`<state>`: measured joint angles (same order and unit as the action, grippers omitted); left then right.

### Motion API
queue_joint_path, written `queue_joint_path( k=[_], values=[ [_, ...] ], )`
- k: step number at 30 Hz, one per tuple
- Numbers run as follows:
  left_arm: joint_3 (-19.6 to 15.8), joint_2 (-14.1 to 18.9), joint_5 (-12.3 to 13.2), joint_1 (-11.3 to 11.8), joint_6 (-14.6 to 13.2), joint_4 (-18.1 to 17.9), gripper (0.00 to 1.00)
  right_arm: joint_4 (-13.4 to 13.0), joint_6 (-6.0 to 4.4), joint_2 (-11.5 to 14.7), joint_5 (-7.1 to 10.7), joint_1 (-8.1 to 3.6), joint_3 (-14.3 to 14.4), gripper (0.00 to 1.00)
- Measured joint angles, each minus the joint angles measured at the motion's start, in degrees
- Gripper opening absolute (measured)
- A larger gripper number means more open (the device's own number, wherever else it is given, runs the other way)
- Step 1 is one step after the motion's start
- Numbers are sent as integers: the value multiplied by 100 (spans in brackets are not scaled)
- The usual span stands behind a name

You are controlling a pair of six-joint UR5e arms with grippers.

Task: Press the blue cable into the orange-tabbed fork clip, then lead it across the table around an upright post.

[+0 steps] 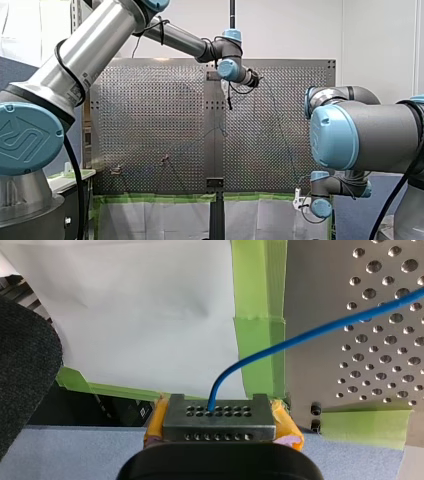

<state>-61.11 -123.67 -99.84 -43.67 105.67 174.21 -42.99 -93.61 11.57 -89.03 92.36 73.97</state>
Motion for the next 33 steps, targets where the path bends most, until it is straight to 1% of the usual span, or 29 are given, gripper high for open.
queue_joint_path(
  k=[4,9,13,16,25,33],
  values=[
    [3,5,-60,-17,-132,107,100,0,0,0,0,4,0,0],
    [4,96,-70,-70,-226,26,100,0,-1,0,0,6,0,0],
    [4,224,-61,-99,-203,-80,100,0,2,0,0,16,0,0],
    [4,268,-57,-104,-191,-75,100,1,4,0,3,21,1,0],
    [4,286,-82,-50,-160,-4,100,9,-3,0,8,27,0,0],
    [5,286,-220,-32,-153,42,100,9,-9,0,12,29,0,0]
  ],
)
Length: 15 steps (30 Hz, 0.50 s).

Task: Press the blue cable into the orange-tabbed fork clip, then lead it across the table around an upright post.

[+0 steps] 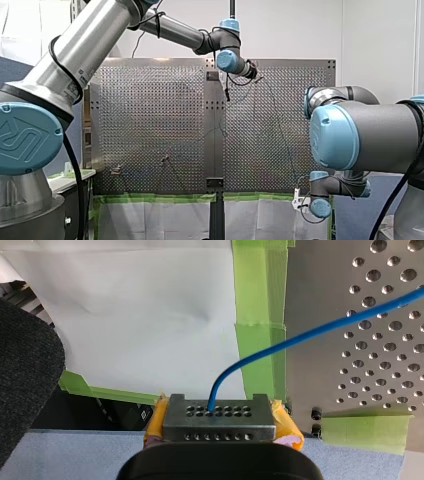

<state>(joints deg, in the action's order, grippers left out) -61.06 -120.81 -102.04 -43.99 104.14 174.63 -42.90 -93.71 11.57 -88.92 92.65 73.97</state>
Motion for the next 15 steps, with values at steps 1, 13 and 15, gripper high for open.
queue_joint_path(
  k=[1,13,15],
  values=[
    [0,0,-14,0,0,8,100,0,0,0,4,0,0,0],
    [0,2,-475,-34,-74,343,100,9,8,0,14,4,0,0],
    [-1,2,-572,-38,-82,360,100,10,8,0,14,8,0,0]
  ],
)
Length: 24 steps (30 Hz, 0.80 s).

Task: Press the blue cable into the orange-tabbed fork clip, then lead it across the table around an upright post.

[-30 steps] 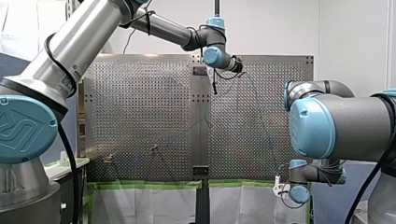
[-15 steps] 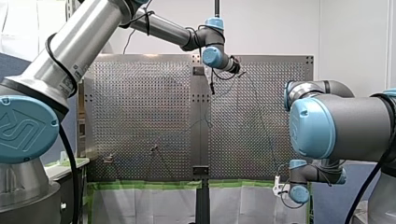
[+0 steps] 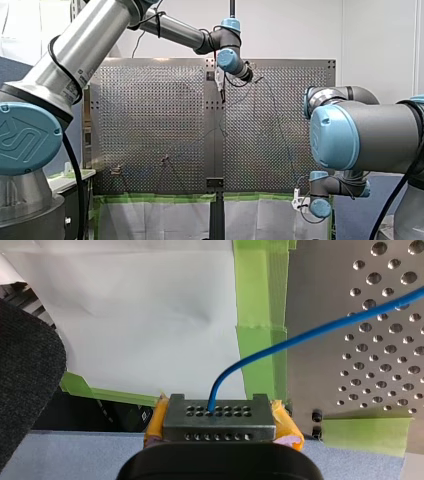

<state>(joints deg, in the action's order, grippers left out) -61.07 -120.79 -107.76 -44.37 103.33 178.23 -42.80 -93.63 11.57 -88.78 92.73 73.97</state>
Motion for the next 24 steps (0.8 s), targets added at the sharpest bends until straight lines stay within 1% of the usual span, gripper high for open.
queue_joint_path(
  k=[5,8,18,22,24],
  values=[
    [0,0,-254,-9,-9,11,100,0,3,-1,0,3,-1,0],
    [0,0,-308,-12,-14,16,100,0,7,-1,0,11,0,0],
    [0,0,-330,-26,-2,28,100,3,13,-2,0,33,0,0],
    [1,0,-340,-25,113,23,100,6,17,-2,0,42,-1,0],
    [0,-4,-294,-23,204,13,100,6,21,-2,0,45,0,0]
  ],
)
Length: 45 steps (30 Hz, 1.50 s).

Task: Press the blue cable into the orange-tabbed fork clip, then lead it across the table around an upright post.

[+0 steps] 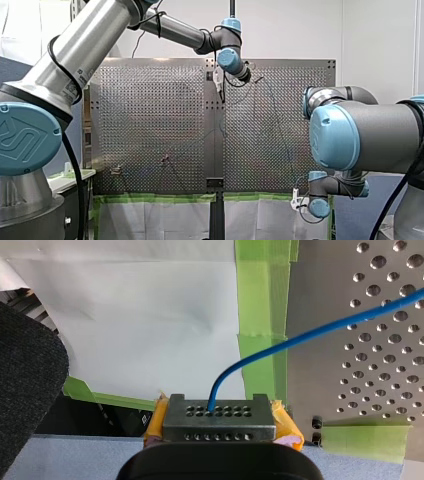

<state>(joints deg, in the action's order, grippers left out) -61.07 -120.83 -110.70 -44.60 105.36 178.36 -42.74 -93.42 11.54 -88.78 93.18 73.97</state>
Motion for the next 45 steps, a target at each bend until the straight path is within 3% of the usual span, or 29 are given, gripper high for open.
queue_joint_path(
  k=[12,19,24,45],
  values=[
    [1,-26,451,83,603,-113,100,0,6,2,0,24,0,0],
    [1,-315,647,151,958,-160,100,0,4,2,0,31,0,0],
    [1,-515,780,223,1230,-354,100,-2,3,3,0,39,0,0],
    [1,-677,1223,522,2254,-1362,100,1,5,2,0,58,0,0]
  ],
)
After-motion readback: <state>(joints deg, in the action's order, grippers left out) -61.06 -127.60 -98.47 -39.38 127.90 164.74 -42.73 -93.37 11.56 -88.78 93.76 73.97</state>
